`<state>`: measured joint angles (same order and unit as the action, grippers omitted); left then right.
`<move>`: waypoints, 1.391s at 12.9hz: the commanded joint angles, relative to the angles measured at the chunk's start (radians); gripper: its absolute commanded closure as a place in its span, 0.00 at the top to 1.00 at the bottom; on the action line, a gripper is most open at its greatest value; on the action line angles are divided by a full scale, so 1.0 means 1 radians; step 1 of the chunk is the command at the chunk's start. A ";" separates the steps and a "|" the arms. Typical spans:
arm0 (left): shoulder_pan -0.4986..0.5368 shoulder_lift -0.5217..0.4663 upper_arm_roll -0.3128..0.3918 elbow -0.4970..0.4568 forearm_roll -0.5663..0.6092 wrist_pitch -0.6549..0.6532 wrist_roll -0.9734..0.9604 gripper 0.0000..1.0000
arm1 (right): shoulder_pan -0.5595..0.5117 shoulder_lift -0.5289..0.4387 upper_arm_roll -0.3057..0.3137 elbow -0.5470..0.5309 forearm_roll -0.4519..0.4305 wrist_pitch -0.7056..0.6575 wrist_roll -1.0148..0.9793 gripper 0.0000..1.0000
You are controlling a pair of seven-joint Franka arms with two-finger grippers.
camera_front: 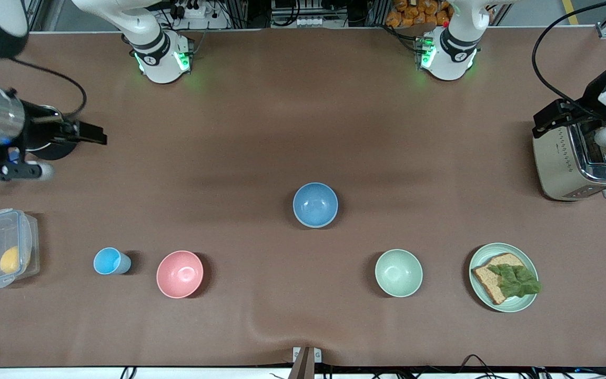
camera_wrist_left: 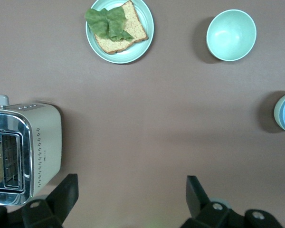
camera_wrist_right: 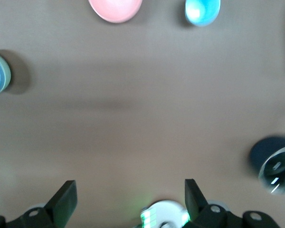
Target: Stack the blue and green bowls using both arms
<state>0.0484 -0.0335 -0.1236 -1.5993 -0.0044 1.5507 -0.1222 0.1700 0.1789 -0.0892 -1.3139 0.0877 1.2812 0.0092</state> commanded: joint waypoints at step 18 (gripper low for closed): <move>-0.027 -0.068 -0.021 -0.034 0.010 -0.012 0.036 1.00 | -0.044 -0.156 -0.046 -0.237 -0.092 0.258 -0.034 1.00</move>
<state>0.0179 -0.0762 -0.1443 -1.6148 -0.0137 1.5469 -0.1173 0.1261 0.0568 -0.1458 -1.5160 -0.0277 1.5493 -0.0418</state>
